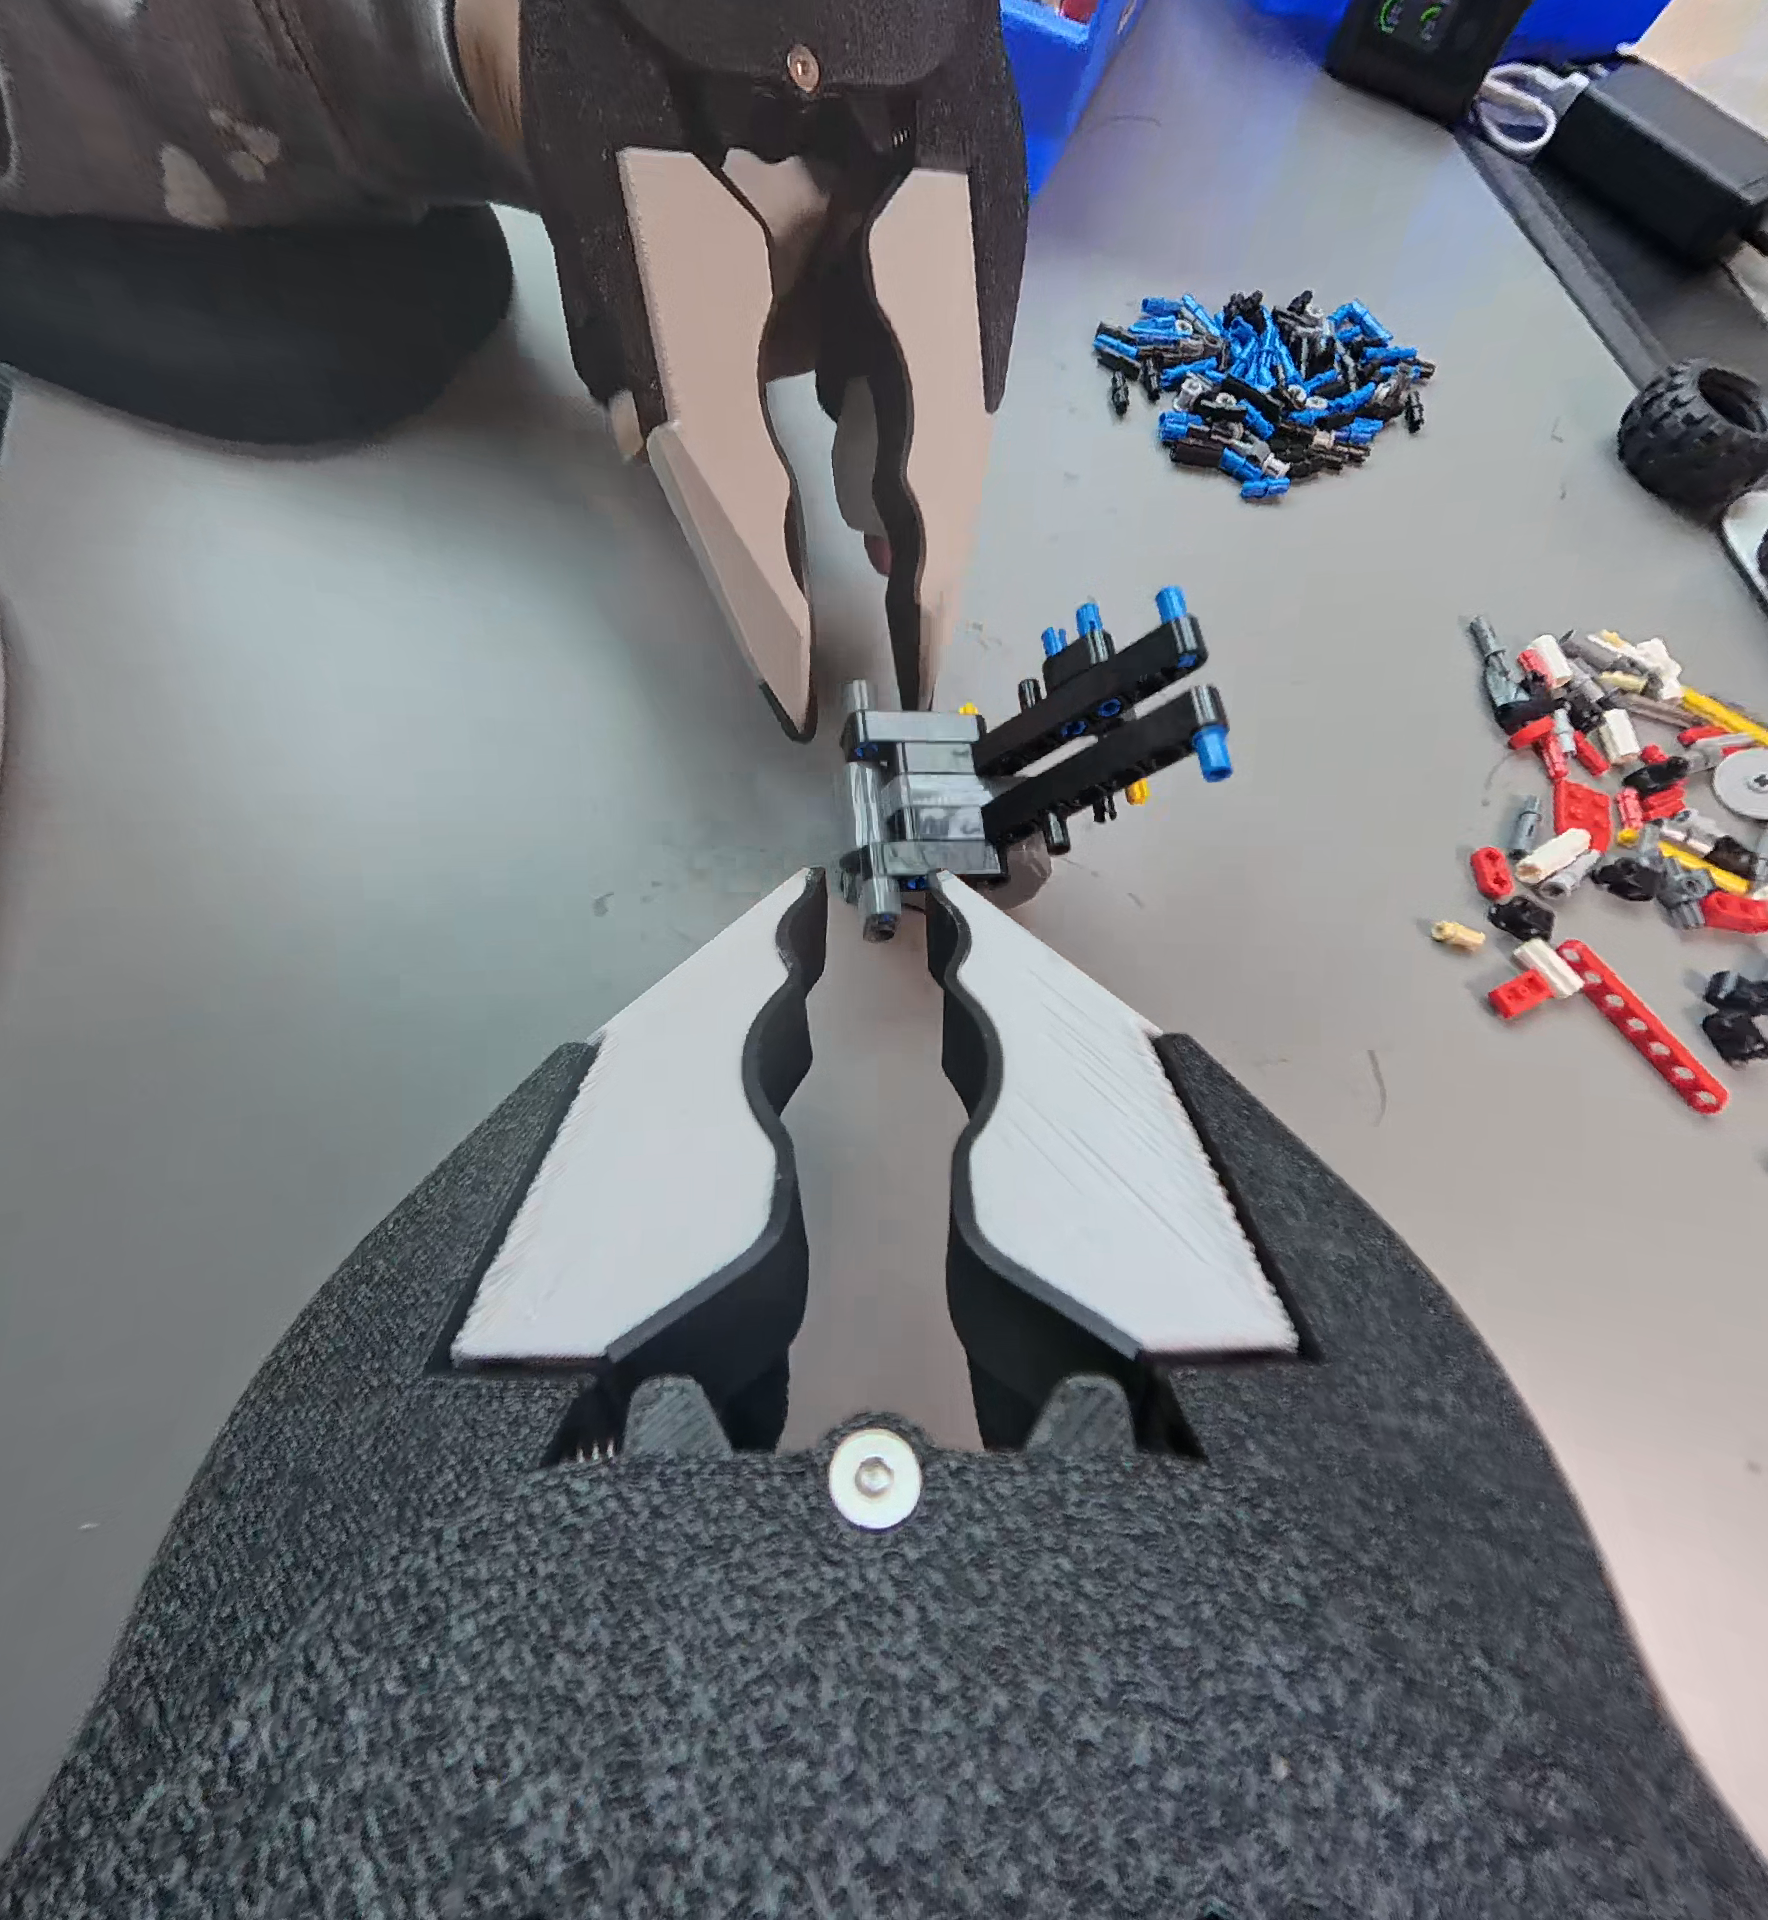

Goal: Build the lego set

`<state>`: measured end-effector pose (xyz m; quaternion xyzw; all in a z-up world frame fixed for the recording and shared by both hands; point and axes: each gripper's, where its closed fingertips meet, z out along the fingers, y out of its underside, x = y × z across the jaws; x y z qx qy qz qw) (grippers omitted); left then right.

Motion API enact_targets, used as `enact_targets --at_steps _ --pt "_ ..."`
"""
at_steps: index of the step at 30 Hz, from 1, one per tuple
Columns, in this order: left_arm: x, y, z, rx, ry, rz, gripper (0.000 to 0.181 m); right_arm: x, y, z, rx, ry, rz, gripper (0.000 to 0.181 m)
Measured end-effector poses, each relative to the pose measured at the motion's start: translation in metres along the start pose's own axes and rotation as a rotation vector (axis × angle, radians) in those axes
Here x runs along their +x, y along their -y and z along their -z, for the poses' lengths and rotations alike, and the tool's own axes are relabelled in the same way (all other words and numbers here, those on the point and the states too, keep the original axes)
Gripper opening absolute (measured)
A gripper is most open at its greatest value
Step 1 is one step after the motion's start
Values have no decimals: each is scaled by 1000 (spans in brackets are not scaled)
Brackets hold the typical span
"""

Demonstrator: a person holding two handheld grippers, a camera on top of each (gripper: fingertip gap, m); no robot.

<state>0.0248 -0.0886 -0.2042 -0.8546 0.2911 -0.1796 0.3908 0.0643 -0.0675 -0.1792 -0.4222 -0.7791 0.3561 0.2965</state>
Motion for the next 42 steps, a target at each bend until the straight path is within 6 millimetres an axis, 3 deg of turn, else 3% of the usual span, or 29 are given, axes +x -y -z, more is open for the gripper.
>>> enact_targets --at_steps 1,5,13,20,42 --pt "1 2 -2 5 7 -13 16 0 5 0 0 -17 39 18" --pt "8 4 -9 14 -17 -17 8 -4 16 -9 -47 -64 184 19" --pt "11 6 -9 19 -25 9 15 5 1 -27 -189 -124 358 37" --pt "8 9 -10 23 15 25 7 12 2 -31 -210 -194 480 31" --pt "5 9 -11 -8 106 -112 7 12 2 -31 -202 -153 453 30"
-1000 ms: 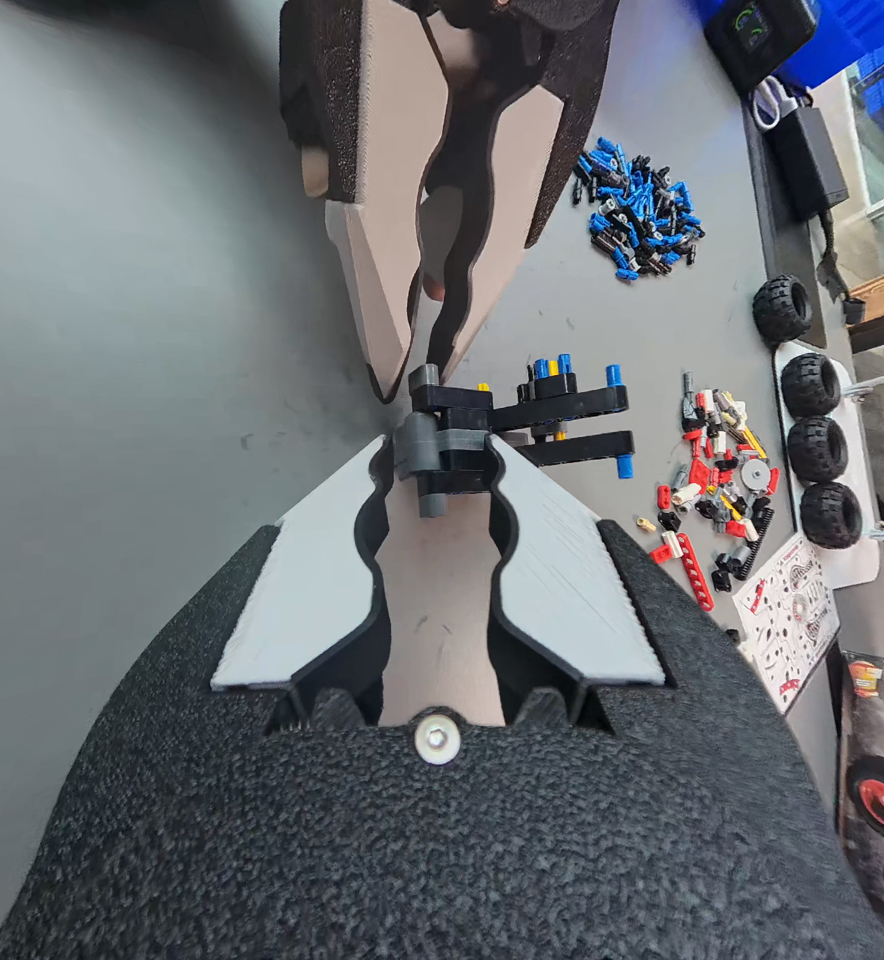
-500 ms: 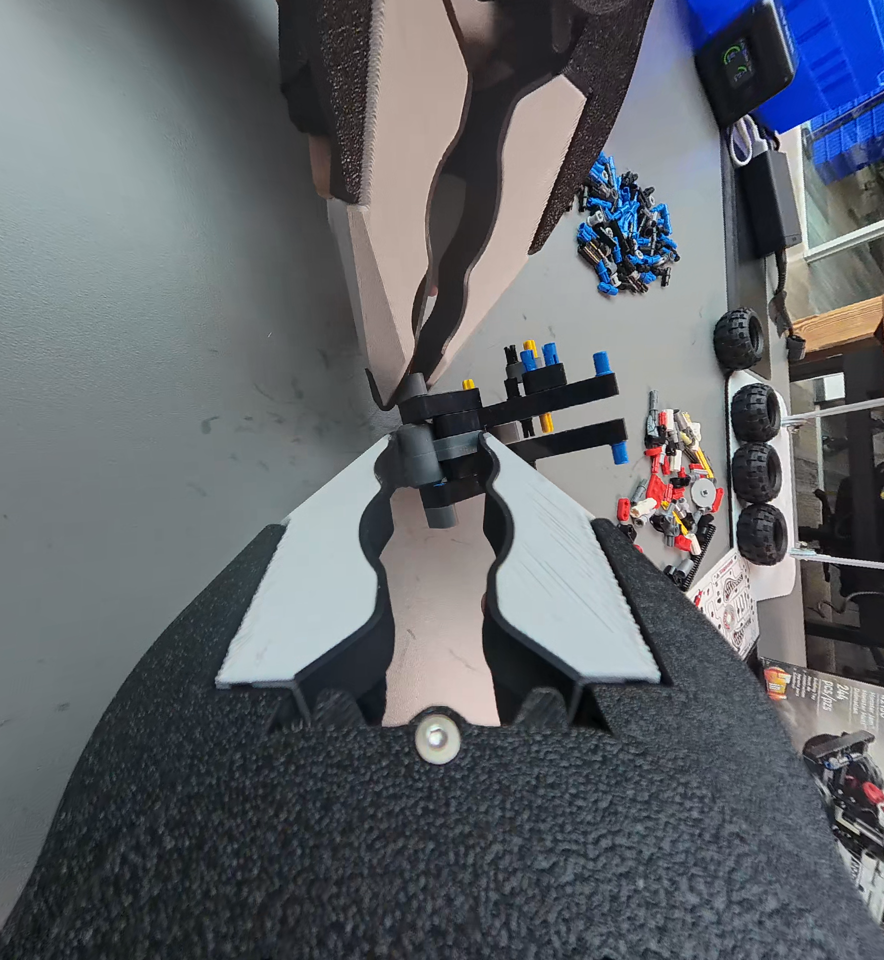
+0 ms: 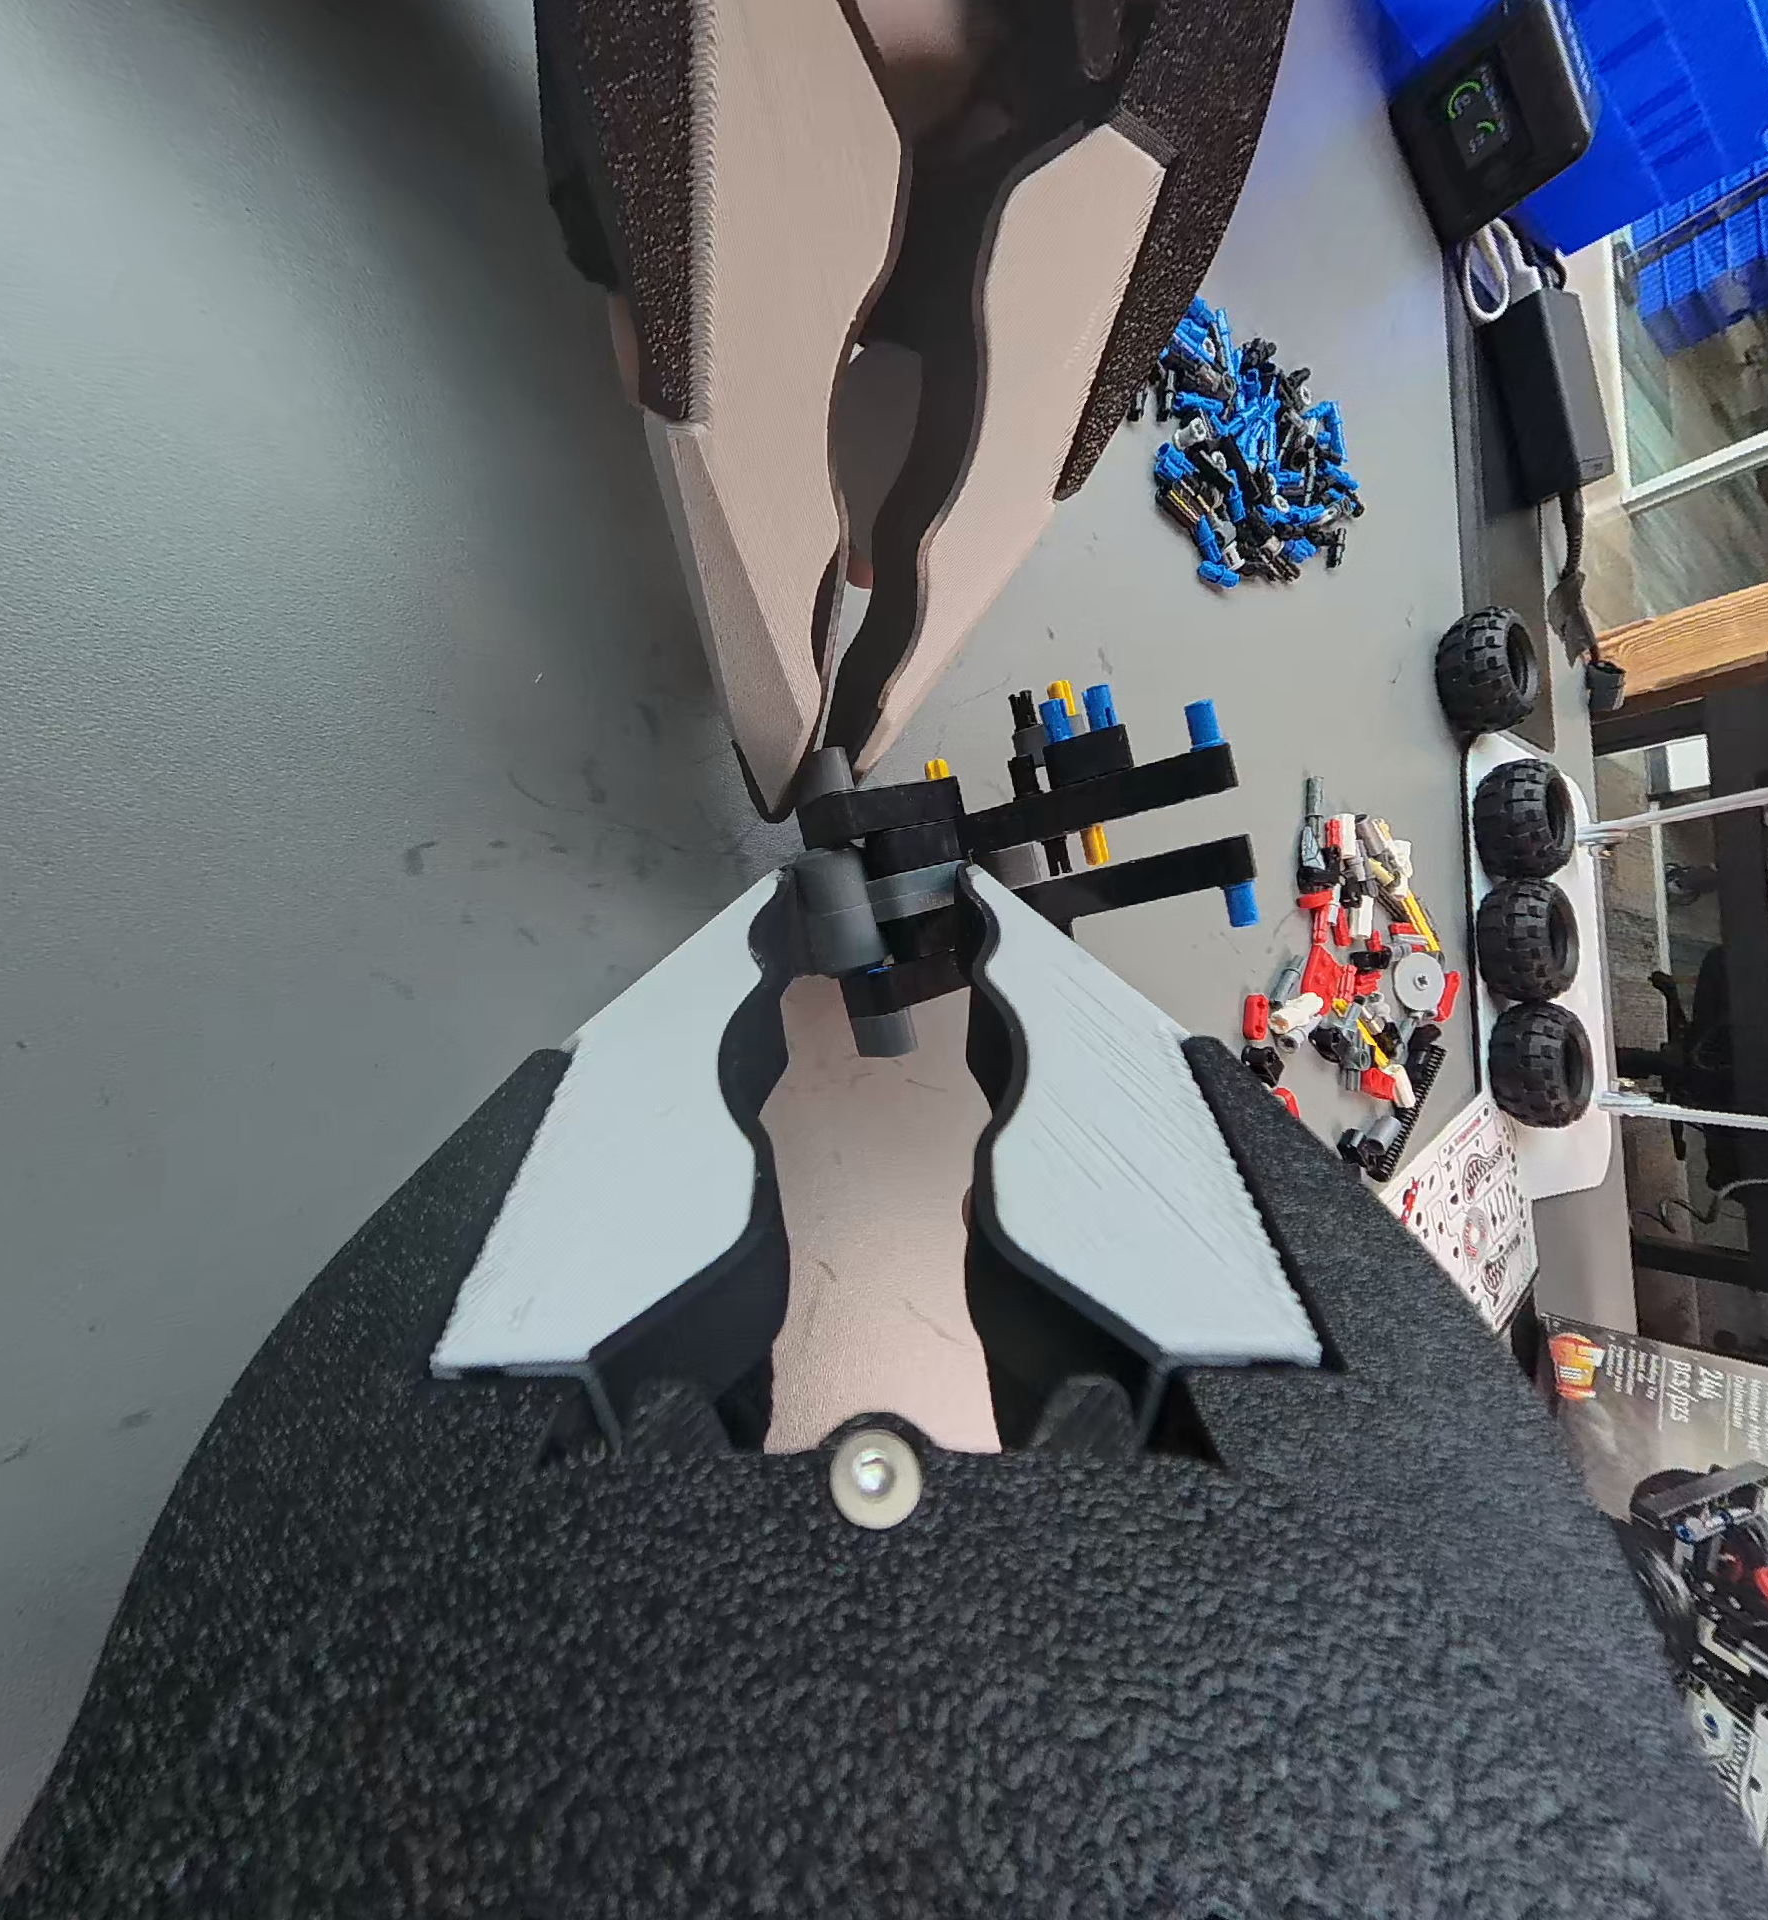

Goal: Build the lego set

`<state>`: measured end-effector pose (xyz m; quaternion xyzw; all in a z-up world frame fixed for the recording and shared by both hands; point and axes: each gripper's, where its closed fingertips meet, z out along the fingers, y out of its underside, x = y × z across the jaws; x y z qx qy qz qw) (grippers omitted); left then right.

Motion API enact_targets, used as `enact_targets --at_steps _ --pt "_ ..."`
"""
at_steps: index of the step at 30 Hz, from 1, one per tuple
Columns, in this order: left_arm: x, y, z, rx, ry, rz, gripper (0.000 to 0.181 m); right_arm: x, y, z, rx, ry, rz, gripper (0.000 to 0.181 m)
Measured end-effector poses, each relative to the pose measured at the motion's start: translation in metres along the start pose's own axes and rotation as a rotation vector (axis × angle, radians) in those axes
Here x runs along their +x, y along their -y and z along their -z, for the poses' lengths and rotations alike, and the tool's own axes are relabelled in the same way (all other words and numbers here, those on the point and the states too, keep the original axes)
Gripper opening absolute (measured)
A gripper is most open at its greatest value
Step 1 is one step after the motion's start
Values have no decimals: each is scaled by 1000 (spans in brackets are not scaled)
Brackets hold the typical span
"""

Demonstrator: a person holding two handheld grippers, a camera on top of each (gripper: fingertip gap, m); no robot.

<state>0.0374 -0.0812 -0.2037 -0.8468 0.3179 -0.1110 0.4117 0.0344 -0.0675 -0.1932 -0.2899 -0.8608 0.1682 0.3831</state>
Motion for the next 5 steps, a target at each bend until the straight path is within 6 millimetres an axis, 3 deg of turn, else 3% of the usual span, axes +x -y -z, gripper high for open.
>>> enact_targets --at_steps 5 --pt "0 0 0 9 -22 33 7 0 0 0 4 -2 -5 30"
